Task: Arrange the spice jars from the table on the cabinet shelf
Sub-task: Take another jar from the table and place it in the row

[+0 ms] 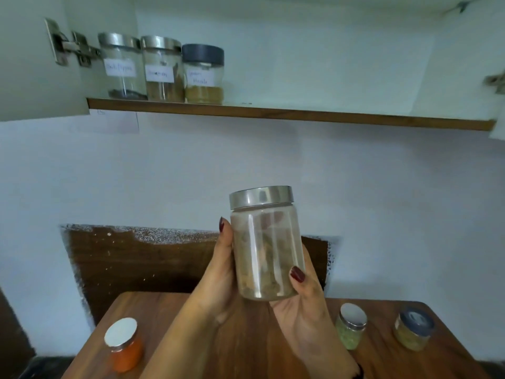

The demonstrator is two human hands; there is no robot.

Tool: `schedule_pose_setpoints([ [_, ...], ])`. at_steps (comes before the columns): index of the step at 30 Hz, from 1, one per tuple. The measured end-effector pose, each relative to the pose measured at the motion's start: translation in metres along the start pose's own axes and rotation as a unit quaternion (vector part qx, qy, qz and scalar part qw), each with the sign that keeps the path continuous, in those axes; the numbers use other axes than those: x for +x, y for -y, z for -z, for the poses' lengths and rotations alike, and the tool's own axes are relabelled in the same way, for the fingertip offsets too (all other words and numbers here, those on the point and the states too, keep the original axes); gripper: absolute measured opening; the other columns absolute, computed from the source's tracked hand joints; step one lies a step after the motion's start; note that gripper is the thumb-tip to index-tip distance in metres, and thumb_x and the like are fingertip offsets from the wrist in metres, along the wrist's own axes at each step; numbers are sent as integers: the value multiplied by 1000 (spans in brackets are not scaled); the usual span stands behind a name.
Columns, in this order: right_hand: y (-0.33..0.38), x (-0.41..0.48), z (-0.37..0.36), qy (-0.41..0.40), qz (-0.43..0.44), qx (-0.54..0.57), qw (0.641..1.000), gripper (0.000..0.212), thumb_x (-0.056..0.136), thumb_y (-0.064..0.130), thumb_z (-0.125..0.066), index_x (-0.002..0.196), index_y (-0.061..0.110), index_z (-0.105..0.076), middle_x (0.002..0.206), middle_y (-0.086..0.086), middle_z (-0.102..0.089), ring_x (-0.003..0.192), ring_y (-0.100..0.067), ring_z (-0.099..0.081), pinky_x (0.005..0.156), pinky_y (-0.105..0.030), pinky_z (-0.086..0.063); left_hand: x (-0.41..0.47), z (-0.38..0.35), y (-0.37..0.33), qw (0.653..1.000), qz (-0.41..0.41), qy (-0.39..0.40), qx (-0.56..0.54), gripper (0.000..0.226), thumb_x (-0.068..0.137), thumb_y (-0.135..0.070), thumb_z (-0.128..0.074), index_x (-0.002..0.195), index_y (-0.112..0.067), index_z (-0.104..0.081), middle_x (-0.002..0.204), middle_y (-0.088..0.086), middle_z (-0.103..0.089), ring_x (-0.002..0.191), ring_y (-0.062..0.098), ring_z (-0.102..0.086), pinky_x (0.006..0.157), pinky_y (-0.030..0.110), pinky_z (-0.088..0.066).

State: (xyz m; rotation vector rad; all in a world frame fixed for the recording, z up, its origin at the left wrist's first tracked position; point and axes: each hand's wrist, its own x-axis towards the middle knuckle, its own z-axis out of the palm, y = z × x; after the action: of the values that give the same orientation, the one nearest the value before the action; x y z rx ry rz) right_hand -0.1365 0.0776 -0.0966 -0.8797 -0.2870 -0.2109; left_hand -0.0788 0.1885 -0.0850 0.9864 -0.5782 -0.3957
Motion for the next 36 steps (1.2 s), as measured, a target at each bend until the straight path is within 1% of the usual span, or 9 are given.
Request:
schedule_pose_setpoints([
  [3, 6, -2, 8, -7, 3, 30, 1000, 105, 50, 37, -95, 137, 4, -45, 123, -20, -64, 111, -31, -64, 94, -42, -54, 4, -11, 1, 1000, -4, -3, -15, 106, 59, -80, -71, 135, -8, -57, 133, 22, -60, 126, 35, -58, 102, 45, -50],
  [7, 11, -5, 16, -8, 13, -21, 1000, 90, 55, 46, -91, 128, 7, -56, 122, -19, -66, 113, -30, -65, 90, -37, -56, 6, -21, 2, 999, -40, -26, 5, 100, 62, -78, -70, 133, -8, -59, 127, 25, -63, 120, 38, -62, 95, 44, -55],
  [11, 16, -6, 17, -30, 44, -127, 990, 93, 52, 59, -87, 125, 13, -53, 119, -8, -68, 112, -27, -65, 88, -34, -55, 6, -28, 4, 995, -73, -55, 31, 65, 76, -65, -64, 113, -12, -72, 111, 21, -71, 103, 33, -70, 82, 38, -59],
  [18, 22, -16, 20, -16, 115, -294, 949, 87, 62, 45, -88, 134, 26, -42, 127, 3, -61, 120, -22, -60, 95, -46, -53, 5, -40, -1, 980, -102, -90, 147, 60, 83, -62, -53, 118, -16, -66, 118, 19, -68, 112, 37, -65, 98, 61, -49],
  [24, 24, -15, 20, -18, 117, -212, 970, 79, 64, 34, -89, 131, 24, -48, 128, -4, -62, 119, -25, -61, 93, -43, -54, 5, -44, -2, 977, -86, -81, 179, 63, 87, -71, -43, 119, -23, -66, 118, 9, -71, 112, 26, -68, 100, 51, -52],
  [27, 29, -15, 16, -20, 86, -132, 987, 83, 54, 43, -91, 126, 20, -55, 121, -3, -68, 113, -20, -66, 85, -28, -56, 6, -40, -2, 988, -45, -72, 133, 80, 84, -77, -29, 121, -19, -69, 121, 12, -71, 117, 27, -65, 106, 49, -47],
  [29, 31, -14, 14, -28, 63, -81, 994, 91, 49, 50, -91, 126, 17, -58, 120, -9, -69, 112, -25, -66, 87, -33, -57, 8, -40, -3, 992, -34, -58, 107, 80, 85, -75, -23, 119, -21, -71, 123, 13, -70, 120, 28, -64, 105, 45, -49],
  [33, 30, -14, 13, -15, 41, -7, 999, 85, 51, 48, -91, 124, 13, -63, 122, -16, -67, 112, -30, -65, 87, -38, -57, 10, -39, 2, 996, -25, -34, 84, 92, 76, -84, -41, 135, -16, -58, 134, 14, -62, 129, 29, -56, 113, 52, -37],
  [36, 28, -13, 11, -17, 24, 36, 999, 94, 49, 42, -94, 129, 9, -58, 123, -18, -66, 112, -31, -65, 87, -39, -57, 7, -41, 4, 997, -28, -11, 65, 90, 68, -84, -53, 129, -18, -64, 132, 14, -64, 126, 29, -59, 110, 49, -41],
])
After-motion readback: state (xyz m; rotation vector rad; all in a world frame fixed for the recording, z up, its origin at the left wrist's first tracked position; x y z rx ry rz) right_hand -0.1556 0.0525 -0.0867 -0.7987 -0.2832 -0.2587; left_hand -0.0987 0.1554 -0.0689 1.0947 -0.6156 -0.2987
